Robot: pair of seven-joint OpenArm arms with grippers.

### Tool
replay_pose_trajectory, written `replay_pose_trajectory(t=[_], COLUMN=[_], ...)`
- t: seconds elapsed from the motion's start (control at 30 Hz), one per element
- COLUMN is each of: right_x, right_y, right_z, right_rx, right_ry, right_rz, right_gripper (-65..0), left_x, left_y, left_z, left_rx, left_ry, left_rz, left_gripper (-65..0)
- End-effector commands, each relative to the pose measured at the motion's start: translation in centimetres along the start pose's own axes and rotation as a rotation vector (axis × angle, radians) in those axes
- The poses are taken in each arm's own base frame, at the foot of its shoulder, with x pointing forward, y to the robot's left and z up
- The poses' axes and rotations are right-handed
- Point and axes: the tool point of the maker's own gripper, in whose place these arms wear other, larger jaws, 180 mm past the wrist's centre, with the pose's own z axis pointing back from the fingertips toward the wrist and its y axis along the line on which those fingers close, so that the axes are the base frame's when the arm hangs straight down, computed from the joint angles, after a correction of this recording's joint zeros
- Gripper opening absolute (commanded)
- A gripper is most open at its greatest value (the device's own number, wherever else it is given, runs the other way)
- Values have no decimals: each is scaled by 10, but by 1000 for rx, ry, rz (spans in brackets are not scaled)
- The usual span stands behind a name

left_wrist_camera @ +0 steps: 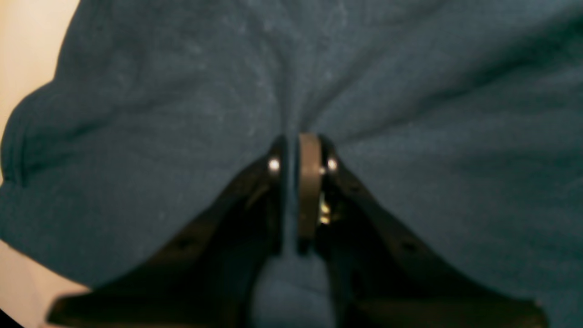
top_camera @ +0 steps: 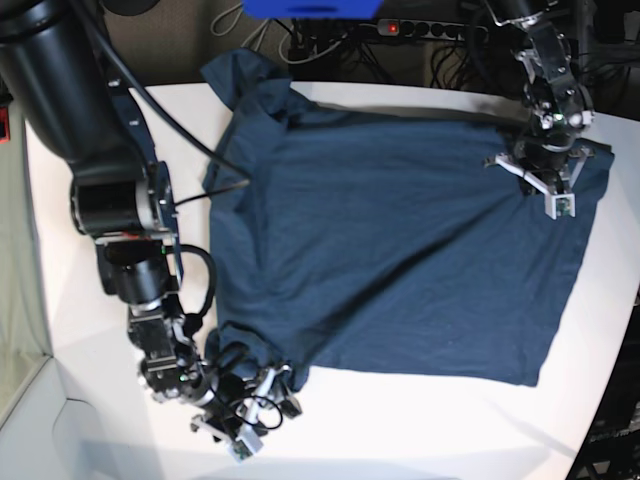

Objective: Layout the t-shirt on the table in an organized manner, then fold the t-shirt properly
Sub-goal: 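Release the shirt with the right gripper and raise it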

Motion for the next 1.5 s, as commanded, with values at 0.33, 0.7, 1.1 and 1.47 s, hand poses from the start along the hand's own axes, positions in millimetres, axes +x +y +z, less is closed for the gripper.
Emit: replay_pose_trajectory(t=[0.33,0.7,1.1,1.47], right_x=[-75,-101,-104,-164], right_y=[-12,60,66,28], right_z=[33,118,115,155], right_rx=[-59,-121,-111,-230], right_ry=[389,297,300,448], right_rz=[35,211,191,19], right_gripper=[-160,-157,-157,-157], left_x=[-8,45,106,83], left_y=[16,58,60,-22], left_z=[2,-3,31,18], left_rx=[35,103,154,-12], left_ry=[61,-18,-196,-164], left_rz=[-42,-102,-121,-93], left_gripper=[-607,-607,-607,-607])
